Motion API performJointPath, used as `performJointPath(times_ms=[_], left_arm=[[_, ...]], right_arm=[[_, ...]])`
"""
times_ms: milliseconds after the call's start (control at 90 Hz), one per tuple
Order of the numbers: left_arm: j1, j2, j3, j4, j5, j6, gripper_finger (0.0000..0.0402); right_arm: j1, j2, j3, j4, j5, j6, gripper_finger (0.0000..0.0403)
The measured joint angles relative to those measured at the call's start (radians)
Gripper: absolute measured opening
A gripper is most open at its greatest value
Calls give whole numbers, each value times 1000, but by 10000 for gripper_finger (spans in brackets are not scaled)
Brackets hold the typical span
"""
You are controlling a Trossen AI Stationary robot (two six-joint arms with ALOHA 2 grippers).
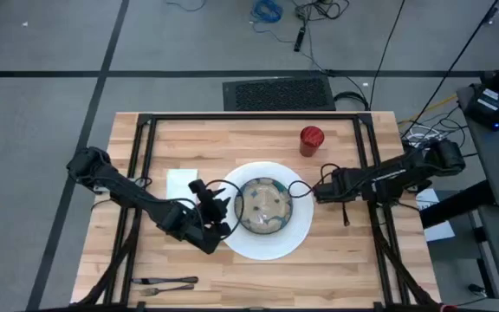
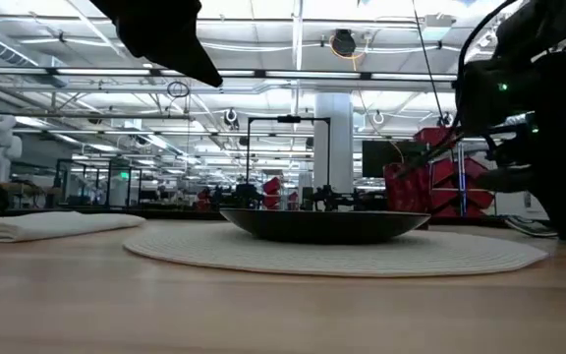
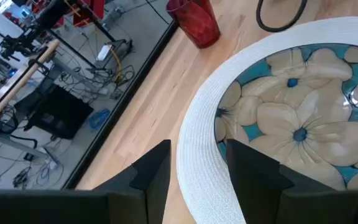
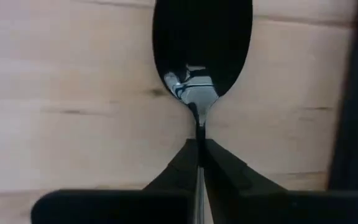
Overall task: Set table place
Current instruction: Move the black spoon to the middle right of the table
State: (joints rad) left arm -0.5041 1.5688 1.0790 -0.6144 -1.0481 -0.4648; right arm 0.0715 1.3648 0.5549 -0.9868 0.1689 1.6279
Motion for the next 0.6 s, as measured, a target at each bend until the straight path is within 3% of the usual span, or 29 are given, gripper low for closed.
performJointPath(times_ms=[600], left_arm=[[0,0,0,0,-1,0,141]], right_arm=[[2,-22,-2,45,46,10,4]])
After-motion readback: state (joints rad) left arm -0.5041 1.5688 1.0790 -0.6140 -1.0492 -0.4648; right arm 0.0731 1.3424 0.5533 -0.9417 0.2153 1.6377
